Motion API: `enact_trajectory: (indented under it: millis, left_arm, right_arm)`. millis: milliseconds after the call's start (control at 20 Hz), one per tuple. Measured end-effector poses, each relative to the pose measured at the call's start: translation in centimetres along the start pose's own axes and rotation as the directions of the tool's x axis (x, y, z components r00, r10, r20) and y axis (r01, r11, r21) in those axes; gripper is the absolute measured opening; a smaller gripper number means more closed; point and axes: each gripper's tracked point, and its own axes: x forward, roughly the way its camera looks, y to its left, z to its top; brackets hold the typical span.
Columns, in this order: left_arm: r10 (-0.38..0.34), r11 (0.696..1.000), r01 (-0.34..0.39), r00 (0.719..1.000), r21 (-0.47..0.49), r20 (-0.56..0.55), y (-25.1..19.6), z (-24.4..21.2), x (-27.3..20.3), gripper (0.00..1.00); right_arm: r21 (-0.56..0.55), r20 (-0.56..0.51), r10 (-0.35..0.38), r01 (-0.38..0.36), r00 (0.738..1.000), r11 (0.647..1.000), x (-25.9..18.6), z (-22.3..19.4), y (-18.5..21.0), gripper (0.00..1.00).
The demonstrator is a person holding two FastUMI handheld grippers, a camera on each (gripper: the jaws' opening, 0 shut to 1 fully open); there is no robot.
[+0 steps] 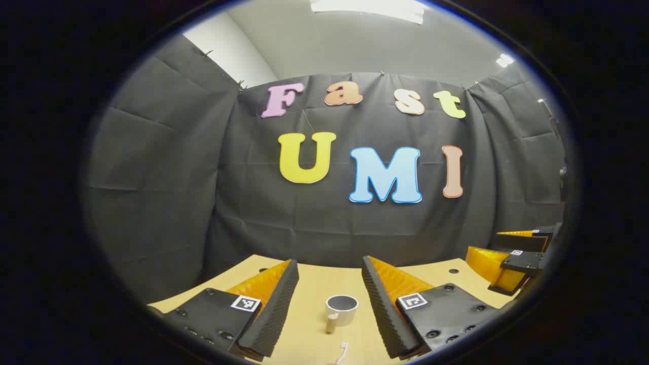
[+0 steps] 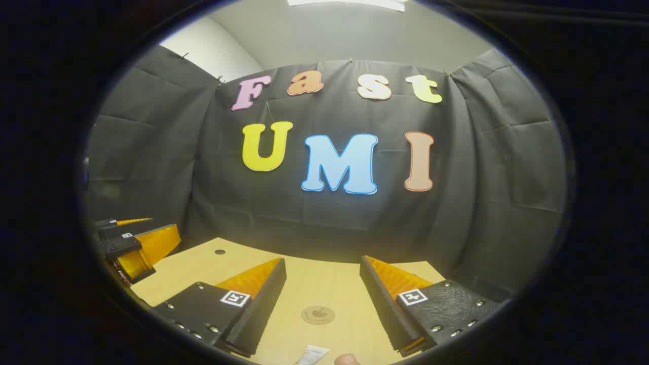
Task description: Put the toothbrush and toothpaste on the desktop into the cup, then pick up the cup and place it on the coaster on the desktop.
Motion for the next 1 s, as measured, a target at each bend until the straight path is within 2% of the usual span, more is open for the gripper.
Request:
enact_trajectory:
  millis: [50,100,300,650,700,750,800,850,1000]
  left_arm:
    - [-0.003,1.000,0.003,1.000,0.003,0.004,0.0,0.0,0.1,0.89]
    - [-0.005,1.000,0.005,1.000,0.006,0.004,0.0,0.0,0.2,0.77]
    - [-0.015,0.999,0.015,1.000,0.029,-0.005,0.0,-0.2,0.2,0.89]
    - [-0.084,0.994,0.085,0.996,0.074,-0.017,-0.6,-0.7,0.5,0.89]
    - [-0.096,0.992,0.098,0.995,0.074,-0.028,-0.8,-0.9,0.5,0.76]
    - [-0.111,0.991,0.113,0.993,0.073,-0.038,-1.1,-1.1,0.3,0.76]
    - [-0.124,0.989,0.127,0.991,0.075,-0.049,-1.3,-1.2,0.2,0.89]
    - [-0.133,0.987,0.138,0.989,0.079,-0.064,-1.4,-1.6,0.2,0.83]
    - [-0.179,0.980,0.189,0.972,0.054,-0.155,-2.3,-3.2,-0.7,0.83]
  right_arm:
    - [-0.001,-0.002,-0.001,0.001,1.000,1.000,0.1,-0.2,0.0,0.90]
    - [0.000,-0.004,-0.002,0.002,1.000,1.000,0.1,-0.2,-0.1,0.90]
    - [-0.010,-0.009,-0.009,0.009,1.000,1.000,0.0,-0.7,-0.2,0.90]
    - [0.012,-0.049,-0.038,0.038,0.998,0.999,-0.6,-1.6,-0.7,0.90]
    - [0.009,-0.063,-0.042,0.042,0.997,0.999,-0.6,-1.9,-0.8,0.90]
    - [0.007,-0.077,-0.044,0.045,0.996,0.999,-0.6,-2.3,-0.8,0.90]
    - [0.009,-0.089,-0.045,0.046,0.995,0.999,-0.6,-2.5,-0.7,0.90]
    - [0.013,-0.101,-0.045,0.047,0.994,0.999,-0.6,-2.8,-0.7,0.90]
    - [0.029,-0.163,-0.048,0.054,0.986,0.998,-0.3,-4.4,-0.4,0.90]
